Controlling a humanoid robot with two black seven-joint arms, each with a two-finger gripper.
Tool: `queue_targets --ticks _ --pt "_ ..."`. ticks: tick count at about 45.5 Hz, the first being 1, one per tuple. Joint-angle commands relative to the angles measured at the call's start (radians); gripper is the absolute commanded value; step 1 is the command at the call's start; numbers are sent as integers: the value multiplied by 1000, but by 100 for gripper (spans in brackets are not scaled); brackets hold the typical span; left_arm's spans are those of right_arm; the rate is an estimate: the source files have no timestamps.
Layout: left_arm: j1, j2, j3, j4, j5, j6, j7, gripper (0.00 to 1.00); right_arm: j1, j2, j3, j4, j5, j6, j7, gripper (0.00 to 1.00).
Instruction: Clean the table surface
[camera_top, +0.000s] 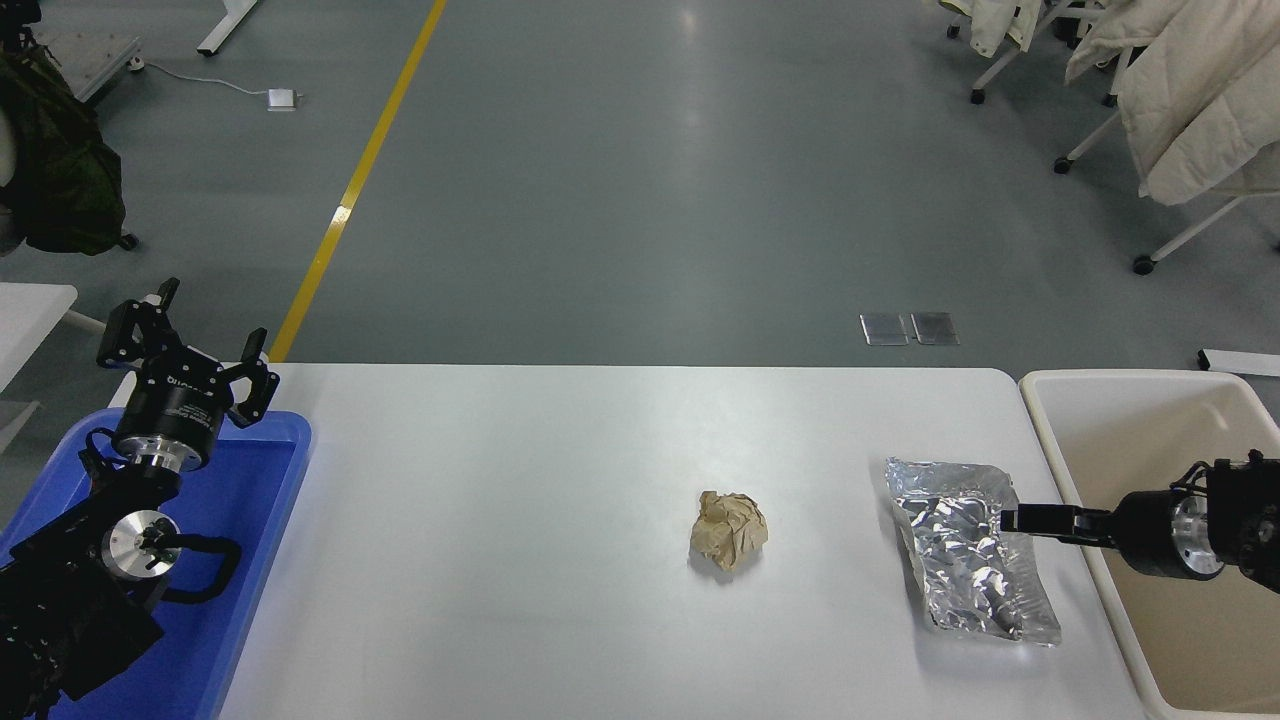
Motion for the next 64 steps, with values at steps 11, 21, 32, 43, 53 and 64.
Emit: queue_targets --ticks 11,21,32,43,53,64 --pt "0 0 0 1 0 0 0 100 -39 53 -11 -51 -3 -24 2 100" --pt "0 0 0 1 0 0 0 100 -56 106 -10 -95 -1 -29 2 99" --pt "0 0 0 -1 0 0 0 100 -74 144 -14 -158 -1 -29 2 87" --pt "0 0 0 1 0 0 0 100 -86 152 -28 -167 -6 -27 2 30" --pt "0 0 0 1 0 0 0 100 -80 152 -71 -206 -4 -18 4 0" --pt "0 0 0 -1 0 0 0 100 -76 152 -70 -206 6 -16 34 0"
